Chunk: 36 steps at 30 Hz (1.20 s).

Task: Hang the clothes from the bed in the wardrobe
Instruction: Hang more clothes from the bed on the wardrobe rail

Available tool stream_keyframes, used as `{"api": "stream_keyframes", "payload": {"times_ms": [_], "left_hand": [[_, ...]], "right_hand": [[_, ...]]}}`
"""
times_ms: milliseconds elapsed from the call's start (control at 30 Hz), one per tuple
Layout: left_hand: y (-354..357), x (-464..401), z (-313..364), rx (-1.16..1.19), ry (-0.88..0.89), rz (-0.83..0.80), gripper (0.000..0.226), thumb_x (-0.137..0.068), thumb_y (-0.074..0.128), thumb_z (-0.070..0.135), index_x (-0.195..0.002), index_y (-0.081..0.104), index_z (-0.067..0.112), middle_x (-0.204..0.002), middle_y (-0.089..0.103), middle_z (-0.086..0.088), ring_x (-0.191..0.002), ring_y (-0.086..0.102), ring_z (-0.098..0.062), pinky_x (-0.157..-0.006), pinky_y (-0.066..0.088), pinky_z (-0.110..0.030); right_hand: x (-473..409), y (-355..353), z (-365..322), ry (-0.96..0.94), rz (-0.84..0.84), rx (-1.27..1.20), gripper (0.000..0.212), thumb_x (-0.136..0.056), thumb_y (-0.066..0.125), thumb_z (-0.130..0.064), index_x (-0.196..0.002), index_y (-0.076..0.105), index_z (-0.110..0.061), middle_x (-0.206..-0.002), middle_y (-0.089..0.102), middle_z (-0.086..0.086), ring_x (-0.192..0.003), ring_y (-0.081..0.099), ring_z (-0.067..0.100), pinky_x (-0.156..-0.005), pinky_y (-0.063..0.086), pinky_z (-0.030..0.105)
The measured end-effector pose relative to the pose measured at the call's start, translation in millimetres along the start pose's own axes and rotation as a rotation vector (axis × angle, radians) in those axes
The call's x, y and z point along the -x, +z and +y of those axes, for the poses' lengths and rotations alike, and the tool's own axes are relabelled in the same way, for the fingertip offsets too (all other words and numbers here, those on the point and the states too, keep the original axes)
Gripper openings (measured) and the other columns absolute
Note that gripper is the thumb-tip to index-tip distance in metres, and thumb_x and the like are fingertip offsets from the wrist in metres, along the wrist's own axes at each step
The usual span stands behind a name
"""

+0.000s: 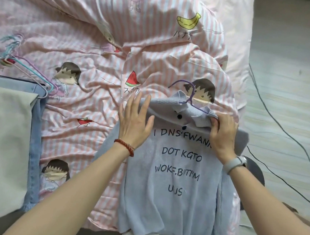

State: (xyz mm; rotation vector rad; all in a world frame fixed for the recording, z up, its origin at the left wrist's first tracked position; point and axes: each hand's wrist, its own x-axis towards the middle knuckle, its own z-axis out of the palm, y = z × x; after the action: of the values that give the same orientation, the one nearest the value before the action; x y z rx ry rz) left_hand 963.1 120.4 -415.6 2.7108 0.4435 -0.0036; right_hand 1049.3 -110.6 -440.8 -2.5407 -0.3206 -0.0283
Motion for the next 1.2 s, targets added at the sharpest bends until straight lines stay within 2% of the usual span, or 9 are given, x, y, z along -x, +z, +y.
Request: {"api": "stream_keyframes", "payload": {"times_ms": [100, 167, 233, 333, 433, 600, 833, 1000, 1200], "left_hand": [[-15, -10, 13, -0.023, 0.024, -0.134, 0.056, -0.094, 0.041, 0.035, -0.145, 0.023, 0.020, -0.151, 0.026, 0.000, -0.142, 0.009, -0.021, -0.110, -0.002, -0.055], [-24, -2, 16, -0.060, 0.048, -0.179, 0.054, -0.096, 0.037, 0.036, -0.145, 0.020, 0.021, -0.147, 0.031, 0.000, -0.140, 0.016, -0.019, -0.111, -0.002, -0.055], [-37, 12, 12, -0.044, 0.070, -0.120, 0.047, -0.096, 0.039, 0.030, -0.141, 0.031, 0.018, -0.130, 0.044, -0.005, -0.127, 0.037, -0.022, -0.110, 0.011, -0.049], [-63, 39, -3, 0.129, 0.021, -0.051, 0.028, -0.096, 0.042, 0.020, -0.120, 0.053, 0.009, -0.105, 0.054, -0.013, -0.097, 0.054, -0.032, -0.085, 0.042, -0.042], [-85, 82, -25, 0.251, -0.080, 0.020, 0.022, -0.095, 0.044, 0.016, -0.108, 0.058, 0.005, -0.104, 0.058, -0.013, -0.093, 0.056, -0.033, -0.077, 0.045, -0.044], [-128, 173, -80, 0.234, -0.305, 0.238, 0.014, -0.094, 0.046, 0.012, -0.094, 0.059, 0.006, -0.089, 0.060, -0.009, -0.077, 0.057, -0.030, -0.064, 0.043, -0.038], [-190, 346, -147, 0.220, -0.599, 0.585, 0.013, -0.088, 0.052, -0.002, -0.092, 0.065, 0.001, -0.090, 0.064, -0.012, -0.082, 0.059, -0.028, -0.071, 0.035, -0.026], [-212, 494, -171, 0.127, -0.869, 0.863, 0.013, -0.087, 0.051, 0.001, -0.086, 0.063, 0.000, -0.084, 0.062, -0.015, -0.078, 0.060, -0.033, -0.071, 0.036, -0.032], [-217, 673, -161, -0.027, -1.224, 1.196, 0.018, -0.082, 0.045, 0.005, -0.078, 0.061, -0.003, -0.075, 0.062, -0.018, -0.070, 0.058, -0.034, -0.066, 0.039, -0.037]], "right_hand": [[-4, -20, -20, -0.102, 0.090, -0.043, 0.018, -0.085, 0.048, -0.005, -0.092, 0.062, 0.004, -0.084, 0.062, 0.020, -0.082, 0.053, 0.031, -0.071, 0.026, 0.031], [-5, -32, -34, -0.134, 0.145, -0.061, 0.016, -0.082, 0.050, 0.000, -0.090, 0.062, 0.004, -0.079, 0.061, 0.019, -0.079, 0.051, 0.028, -0.069, 0.021, 0.026], [-2, -40, -49, -0.158, 0.178, -0.080, 0.015, -0.079, 0.050, 0.004, -0.088, 0.062, 0.003, -0.076, 0.060, 0.018, -0.077, 0.046, 0.023, -0.070, 0.018, 0.024], [9, -46, -77, -0.203, 0.151, -0.092, 0.015, -0.080, 0.051, 0.003, -0.089, 0.061, -0.001, -0.077, 0.060, 0.015, -0.077, 0.046, 0.022, -0.072, 0.024, 0.030], [24, -43, -112, -0.275, 0.058, -0.104, 0.012, -0.081, 0.054, 0.001, -0.091, 0.062, 0.000, -0.082, 0.062, 0.015, -0.077, 0.055, 0.033, -0.073, 0.037, 0.043], [61, -18, -185, -0.481, -0.216, -0.193, 0.010, -0.086, 0.059, -0.010, -0.093, 0.062, -0.004, -0.085, 0.063, 0.011, -0.080, 0.057, 0.031, -0.074, 0.043, 0.046], [142, 15, -286, -0.849, -0.495, -0.103, 0.023, -0.089, 0.057, -0.022, -0.107, 0.063, -0.010, -0.105, 0.064, 0.009, -0.101, 0.057, 0.029, -0.085, 0.037, 0.040], [233, 15, -388, -1.236, -0.615, -0.199, 0.022, -0.086, 0.050, -0.015, -0.088, 0.064, 0.002, -0.080, 0.059, 0.017, -0.072, 0.059, 0.035, -0.061, 0.051, 0.040], [393, 9, -491, -1.636, -0.687, -0.375, 0.022, -0.085, 0.051, -0.018, -0.084, 0.065, -0.001, -0.070, 0.059, 0.014, -0.066, 0.056, 0.028, -0.055, 0.046, 0.031]]}}
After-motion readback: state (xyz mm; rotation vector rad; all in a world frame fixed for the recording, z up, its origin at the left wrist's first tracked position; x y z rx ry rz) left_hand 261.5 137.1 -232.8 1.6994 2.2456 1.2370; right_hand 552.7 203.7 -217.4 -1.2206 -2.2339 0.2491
